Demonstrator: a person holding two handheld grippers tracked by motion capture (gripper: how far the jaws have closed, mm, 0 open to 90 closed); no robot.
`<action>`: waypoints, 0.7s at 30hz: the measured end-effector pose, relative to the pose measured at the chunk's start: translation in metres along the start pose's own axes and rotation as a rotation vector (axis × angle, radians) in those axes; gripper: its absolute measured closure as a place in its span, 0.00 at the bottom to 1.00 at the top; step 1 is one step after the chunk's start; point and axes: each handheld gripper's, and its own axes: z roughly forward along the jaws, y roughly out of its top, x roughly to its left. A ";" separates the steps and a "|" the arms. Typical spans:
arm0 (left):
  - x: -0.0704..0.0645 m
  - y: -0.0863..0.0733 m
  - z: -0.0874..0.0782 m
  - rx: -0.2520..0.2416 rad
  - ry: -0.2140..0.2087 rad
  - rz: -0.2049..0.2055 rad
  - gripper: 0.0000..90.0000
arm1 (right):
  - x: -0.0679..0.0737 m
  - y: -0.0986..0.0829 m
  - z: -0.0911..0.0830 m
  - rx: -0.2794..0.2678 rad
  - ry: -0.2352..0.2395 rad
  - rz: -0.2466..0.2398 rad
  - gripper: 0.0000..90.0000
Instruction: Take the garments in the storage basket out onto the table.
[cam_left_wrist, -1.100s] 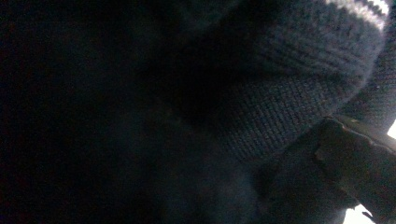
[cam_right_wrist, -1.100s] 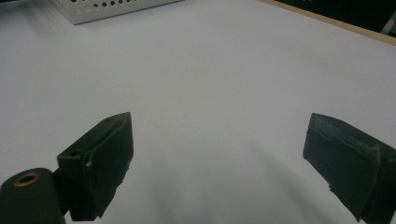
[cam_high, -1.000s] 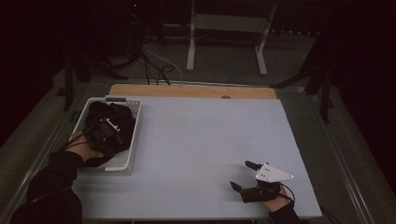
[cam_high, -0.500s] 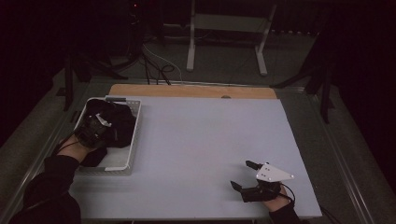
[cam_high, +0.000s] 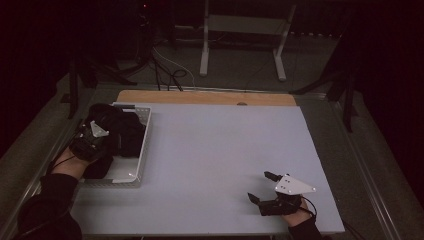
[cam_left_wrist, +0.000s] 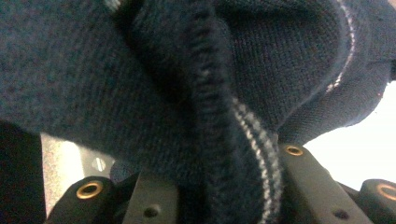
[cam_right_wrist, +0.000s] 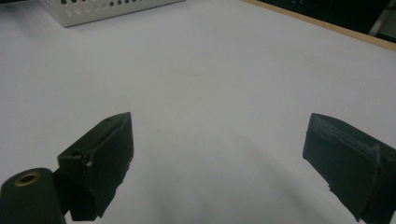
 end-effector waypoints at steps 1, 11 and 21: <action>0.000 -0.001 -0.002 -0.014 0.001 0.000 0.82 | 0.000 0.000 0.000 -0.002 0.000 0.002 0.10; 0.004 -0.005 -0.022 -0.098 -0.001 -0.029 0.82 | 0.000 0.000 0.000 -0.006 -0.006 0.003 0.10; 0.006 -0.009 -0.036 -0.163 0.003 -0.062 0.83 | 0.000 0.000 -0.001 -0.010 -0.012 0.004 0.10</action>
